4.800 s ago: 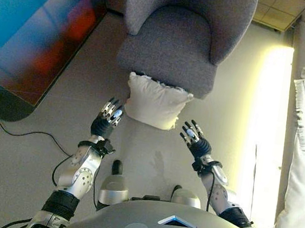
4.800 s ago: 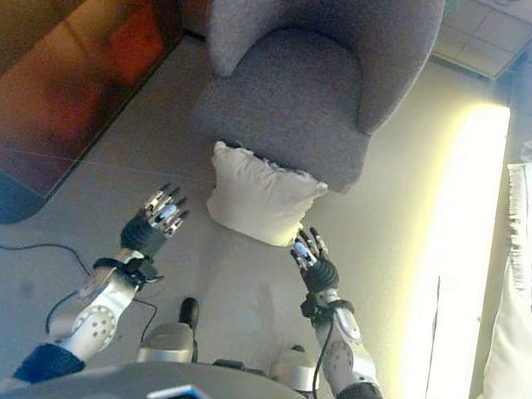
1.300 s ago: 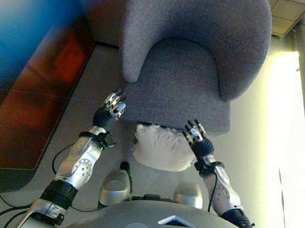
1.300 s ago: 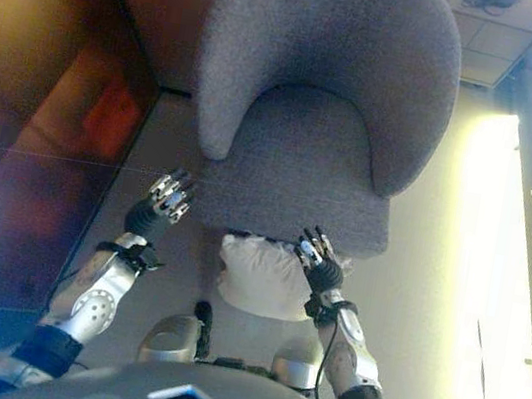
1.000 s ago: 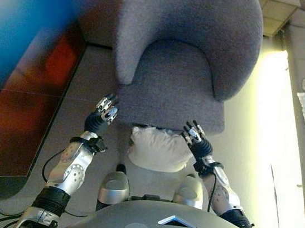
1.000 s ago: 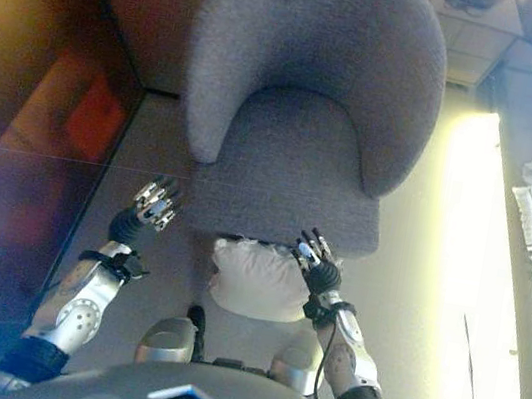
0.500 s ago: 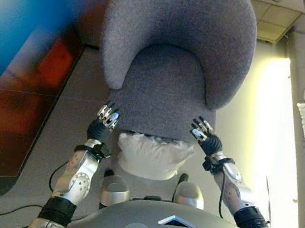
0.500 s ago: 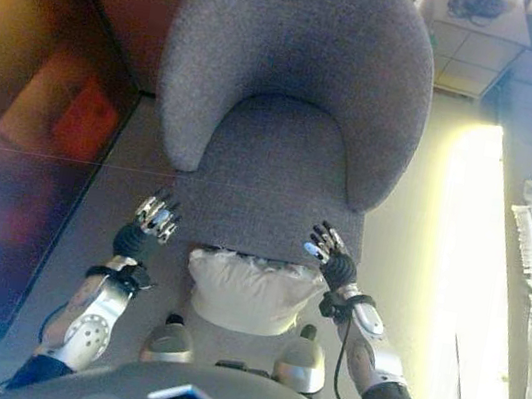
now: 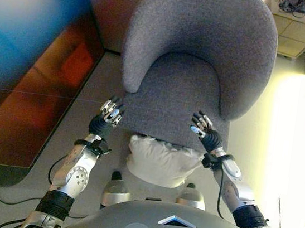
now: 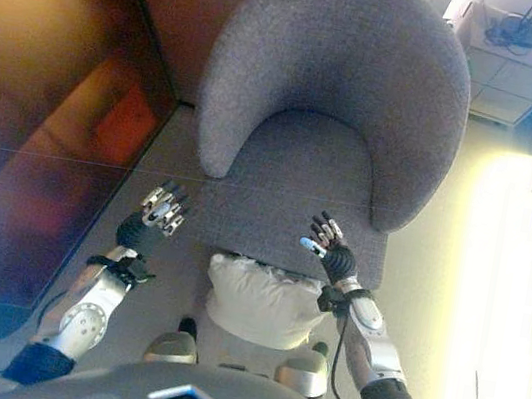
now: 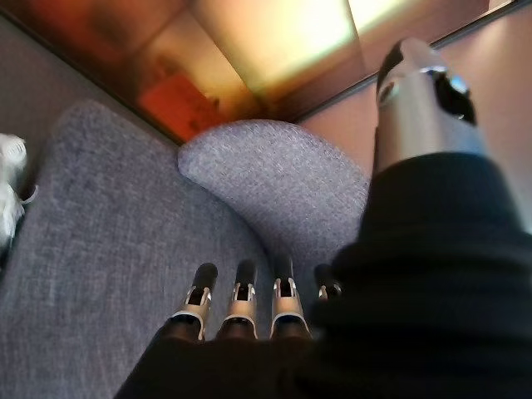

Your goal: Pick up the cushion and take it to the sofa

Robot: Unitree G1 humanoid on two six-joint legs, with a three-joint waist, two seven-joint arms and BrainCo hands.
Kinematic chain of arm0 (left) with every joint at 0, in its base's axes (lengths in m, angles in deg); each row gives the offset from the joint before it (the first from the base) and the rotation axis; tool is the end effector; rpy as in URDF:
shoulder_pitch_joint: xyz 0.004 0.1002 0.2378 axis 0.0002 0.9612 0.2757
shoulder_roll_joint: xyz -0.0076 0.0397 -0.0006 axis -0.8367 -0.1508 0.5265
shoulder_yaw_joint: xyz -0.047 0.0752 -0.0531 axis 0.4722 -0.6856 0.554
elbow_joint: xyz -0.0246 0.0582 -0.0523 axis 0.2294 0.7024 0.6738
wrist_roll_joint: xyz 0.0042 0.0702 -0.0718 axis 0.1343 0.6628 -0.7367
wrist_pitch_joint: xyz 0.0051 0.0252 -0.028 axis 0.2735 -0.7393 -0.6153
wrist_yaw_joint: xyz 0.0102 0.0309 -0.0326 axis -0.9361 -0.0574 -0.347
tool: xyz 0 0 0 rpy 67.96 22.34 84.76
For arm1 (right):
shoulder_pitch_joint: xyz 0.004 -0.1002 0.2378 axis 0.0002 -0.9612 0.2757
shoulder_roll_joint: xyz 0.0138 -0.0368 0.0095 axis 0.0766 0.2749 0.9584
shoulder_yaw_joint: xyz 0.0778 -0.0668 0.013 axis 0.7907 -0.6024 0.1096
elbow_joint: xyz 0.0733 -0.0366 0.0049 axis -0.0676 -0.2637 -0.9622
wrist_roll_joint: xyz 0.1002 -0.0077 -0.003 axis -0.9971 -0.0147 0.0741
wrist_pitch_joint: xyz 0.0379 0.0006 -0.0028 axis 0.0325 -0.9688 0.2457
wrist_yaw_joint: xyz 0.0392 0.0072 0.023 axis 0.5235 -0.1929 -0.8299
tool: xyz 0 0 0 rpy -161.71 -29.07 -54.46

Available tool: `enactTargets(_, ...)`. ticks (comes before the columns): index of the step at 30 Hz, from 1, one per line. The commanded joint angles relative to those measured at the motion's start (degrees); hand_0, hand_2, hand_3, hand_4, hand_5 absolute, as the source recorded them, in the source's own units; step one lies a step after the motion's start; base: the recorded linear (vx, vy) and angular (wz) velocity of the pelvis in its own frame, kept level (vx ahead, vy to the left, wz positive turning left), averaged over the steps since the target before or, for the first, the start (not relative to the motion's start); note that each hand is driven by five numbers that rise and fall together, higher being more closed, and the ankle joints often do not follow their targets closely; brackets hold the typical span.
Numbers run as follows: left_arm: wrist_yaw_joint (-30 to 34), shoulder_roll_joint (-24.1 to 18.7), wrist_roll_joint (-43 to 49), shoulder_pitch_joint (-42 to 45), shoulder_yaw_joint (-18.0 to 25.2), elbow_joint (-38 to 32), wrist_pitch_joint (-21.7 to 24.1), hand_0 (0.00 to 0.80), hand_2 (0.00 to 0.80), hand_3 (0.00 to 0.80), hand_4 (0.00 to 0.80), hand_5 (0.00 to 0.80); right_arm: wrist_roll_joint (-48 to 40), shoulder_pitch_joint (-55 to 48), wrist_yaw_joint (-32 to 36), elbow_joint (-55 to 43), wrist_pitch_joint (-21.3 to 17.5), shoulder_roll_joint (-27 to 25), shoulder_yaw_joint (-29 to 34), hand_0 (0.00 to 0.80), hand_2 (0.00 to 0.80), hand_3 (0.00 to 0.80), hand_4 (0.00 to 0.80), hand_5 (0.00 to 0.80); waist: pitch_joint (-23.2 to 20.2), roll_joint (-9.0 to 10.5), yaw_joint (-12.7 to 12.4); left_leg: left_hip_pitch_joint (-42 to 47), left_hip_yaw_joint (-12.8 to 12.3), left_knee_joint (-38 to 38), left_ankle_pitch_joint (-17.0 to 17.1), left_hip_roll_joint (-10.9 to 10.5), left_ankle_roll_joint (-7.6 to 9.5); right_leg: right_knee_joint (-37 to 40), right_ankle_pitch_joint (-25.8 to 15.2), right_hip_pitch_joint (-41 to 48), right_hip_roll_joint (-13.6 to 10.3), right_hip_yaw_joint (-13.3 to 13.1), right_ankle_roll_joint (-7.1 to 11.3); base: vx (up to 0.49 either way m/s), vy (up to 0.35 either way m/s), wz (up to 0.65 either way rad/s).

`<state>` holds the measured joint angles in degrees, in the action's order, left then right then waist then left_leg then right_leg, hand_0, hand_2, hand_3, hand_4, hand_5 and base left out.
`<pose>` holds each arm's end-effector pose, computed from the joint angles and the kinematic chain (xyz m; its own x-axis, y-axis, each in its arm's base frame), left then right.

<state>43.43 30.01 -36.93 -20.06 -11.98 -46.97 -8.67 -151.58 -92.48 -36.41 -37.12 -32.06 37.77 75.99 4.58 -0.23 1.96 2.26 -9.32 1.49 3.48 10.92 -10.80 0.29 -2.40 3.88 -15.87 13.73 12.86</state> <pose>0.1421 0.1883 -0.0142 0.9444 -0.2966 -0.1420 0.0597 0.5793 -0.8129 0.1597 -0.1741 -0.0235 0.9054 0.3845 -0.1800 -0.1057 0.6147 0.7816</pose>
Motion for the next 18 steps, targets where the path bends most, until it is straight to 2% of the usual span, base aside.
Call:
enactTargets(1,18.26,4.63,-20.56,-3.99,0.01,0.01,-8.6,0.0,0.0,0.0,0.0,0.0,-27.93,4.32,24.44,-5.31,11.67,9.87,3.02,0.0,0.0,0.0,0.0,0.0,0.07,0.53,-1.97,0.29,-3.4,-1.21,-1.87,1.27,2.57,-2.2,-1.16,-2.57,-0.56,3.68,0.38,-0.055,-0.004,-0.05)
enactTargets(3,20.62,9.33,-23.26,-3.41,-1.24,0.62,-8.37,0.0,0.0,0.0,0.0,0.0,-26.42,5.07,23.05,-5.25,11.46,12.66,3.81,0.0,0.0,0.0,0.0,0.0,-0.28,0.2,-1.77,0.54,-4.27,-0.28,-1.57,1.46,2.37,-1.14,-1.58,-2.45,-0.31,3.93,0.51,-0.045,0.0,-0.01)
enactTargets(5,20.25,11.0,-23.43,-2.68,-1.58,0.73,-7.8,0.0,0.0,0.0,0.0,0.0,-25.55,5.01,20.15,-5.04,11.56,13.59,3.92,0.0,0.0,0.0,0.0,0.0,-0.59,0.18,-1.62,0.67,-4.81,0.04,-1.44,1.52,2.33,-0.56,-1.78,-2.43,-0.02,3.84,0.43,0.0,0.0,0.0)
enactTargets(13,20.28,10.97,-22.25,-1.52,1.6,-0.4,-9.69,0.0,0.0,0.0,0.0,0.0,-22.77,0.77,20.4,-6.01,13.55,12.75,3.82,0.0,0.0,0.0,0.0,0.0,-1.86,0.27,-1.42,1.05,-5.46,1.08,-1.02,1.58,2.43,1.06,-1.63,-1.91,1.26,3.25,-0.13,0.001,-0.011,-0.06)
enactTargets(18,19.39,10.51,-22.75,-0.87,1.44,-0.91,-9.38,0.0,0.0,0.0,0.0,0.0,-21.41,0.09,19.47,-6.18,13.06,12.1,2.37,0.0,0.0,0.0,0.0,0.0,-2.39,0.36,-1.44,2.04,-5.48,1.71,-0.99,1.14,2.56,1.75,-1.58,-0.92,1.74,3.13,-0.42,0.034,0.0,-0.02)
